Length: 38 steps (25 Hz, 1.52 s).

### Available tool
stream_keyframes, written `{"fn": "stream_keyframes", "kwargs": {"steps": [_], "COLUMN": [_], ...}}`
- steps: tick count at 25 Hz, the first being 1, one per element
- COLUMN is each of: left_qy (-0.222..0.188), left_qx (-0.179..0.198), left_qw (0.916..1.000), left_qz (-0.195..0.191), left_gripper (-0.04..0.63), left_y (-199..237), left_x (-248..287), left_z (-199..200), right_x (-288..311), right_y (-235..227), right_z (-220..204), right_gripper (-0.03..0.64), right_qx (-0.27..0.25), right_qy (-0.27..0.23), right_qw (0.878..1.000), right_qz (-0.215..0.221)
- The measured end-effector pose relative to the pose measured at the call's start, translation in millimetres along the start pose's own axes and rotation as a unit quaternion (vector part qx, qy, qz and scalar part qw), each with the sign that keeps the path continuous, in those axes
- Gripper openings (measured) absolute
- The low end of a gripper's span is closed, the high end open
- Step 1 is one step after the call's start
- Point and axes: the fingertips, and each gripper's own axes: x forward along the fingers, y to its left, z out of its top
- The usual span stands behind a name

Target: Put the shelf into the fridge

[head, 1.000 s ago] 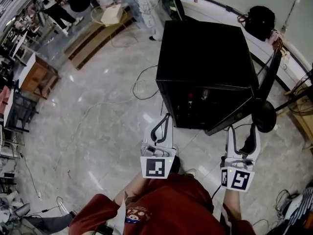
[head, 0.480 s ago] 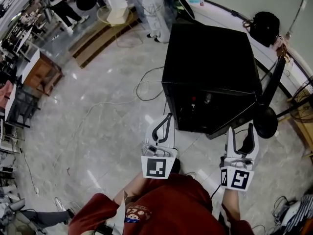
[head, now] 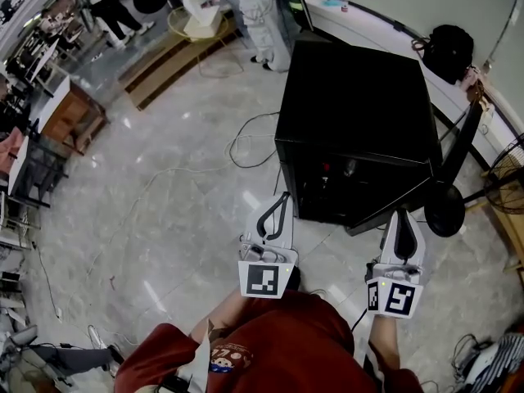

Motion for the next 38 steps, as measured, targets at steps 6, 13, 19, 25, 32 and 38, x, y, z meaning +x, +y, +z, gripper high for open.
{"fn": "stream_keyframes", "kwargs": {"steps": [6,13,19,25,32,38], "left_qy": [-0.003,0.001,0.005,0.003,0.008,0.007], "left_qx": [0.016,-0.008,-0.004,0.003,-0.011,0.001], "left_qw": [0.9999,1.0000,1.0000,0.9999,0.9998,0.9998], "left_qz": [-0.004,0.002,-0.004,-0.010,-0.014,-0.021], "left_gripper": [0.006,0.006,0.006,0.006,0.006,0.006], "left_y": [0.3,-0.3,-3.9,-7.2,-14.4,-16.7], "left_x": [5.0,5.5,7.2,10.2,12.7,18.7], "left_z": [1.5,1.1,-2.2,-2.1,-5.9,-5.5], "right_x": [6.6,8.3,7.3,6.0,3.0,6.5], "right_y": [-1.5,-1.5,-5.3,-9.6,-13.5,-18.6], "right_z": [-1.9,-7.5,-13.2,-15.0,-17.5,-17.7], "right_gripper": [0.000,0.000,0.000,0.000,0.000,0.000], "right_qx": [0.007,0.000,0.004,0.011,0.009,0.012], "right_qy": [0.004,0.020,0.029,0.031,0.034,0.036], "right_qw": [1.000,1.000,1.000,0.999,0.999,0.999], "right_qz": [0.000,0.005,-0.004,-0.009,-0.013,-0.016]}}
